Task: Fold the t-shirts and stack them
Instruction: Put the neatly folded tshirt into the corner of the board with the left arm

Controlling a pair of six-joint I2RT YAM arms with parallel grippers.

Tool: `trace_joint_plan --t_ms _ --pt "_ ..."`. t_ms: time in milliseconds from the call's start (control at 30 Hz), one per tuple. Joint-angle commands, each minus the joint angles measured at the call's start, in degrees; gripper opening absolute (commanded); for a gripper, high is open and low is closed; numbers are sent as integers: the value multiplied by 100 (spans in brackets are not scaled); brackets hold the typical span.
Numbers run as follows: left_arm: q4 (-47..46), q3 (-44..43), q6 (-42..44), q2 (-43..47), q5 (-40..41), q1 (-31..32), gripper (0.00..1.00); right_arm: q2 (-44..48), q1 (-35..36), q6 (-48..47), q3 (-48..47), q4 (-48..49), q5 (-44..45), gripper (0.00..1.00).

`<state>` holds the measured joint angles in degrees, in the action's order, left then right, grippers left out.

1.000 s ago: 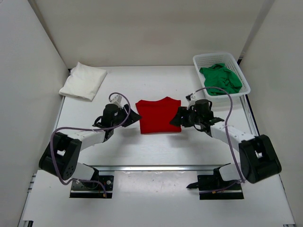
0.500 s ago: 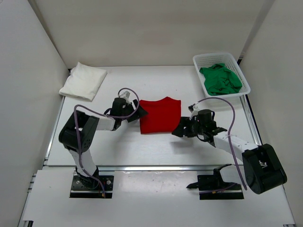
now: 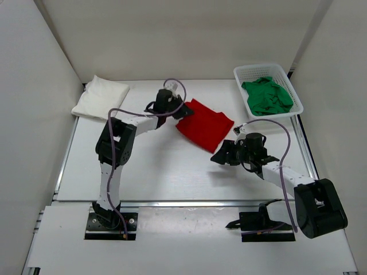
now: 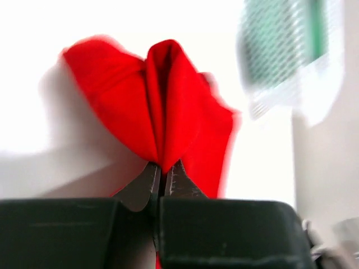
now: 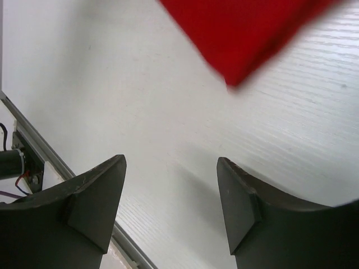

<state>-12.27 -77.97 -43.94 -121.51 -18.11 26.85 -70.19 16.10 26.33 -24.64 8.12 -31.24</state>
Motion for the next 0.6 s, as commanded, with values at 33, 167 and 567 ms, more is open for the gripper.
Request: trace_joint_plan --t_ms 33,167,567 --pt "620 -1524 9 120 -254 -626 0 348 -291 -4 30 50 -206 63" --pt "1200 -2852 -70 -39 -561 -1469 0 252 -379 13 -75 49 -364 63" --pt "-519 -110 -1801 769 -888 -4539 99 -196 42 -5 -146 164 -470 62"
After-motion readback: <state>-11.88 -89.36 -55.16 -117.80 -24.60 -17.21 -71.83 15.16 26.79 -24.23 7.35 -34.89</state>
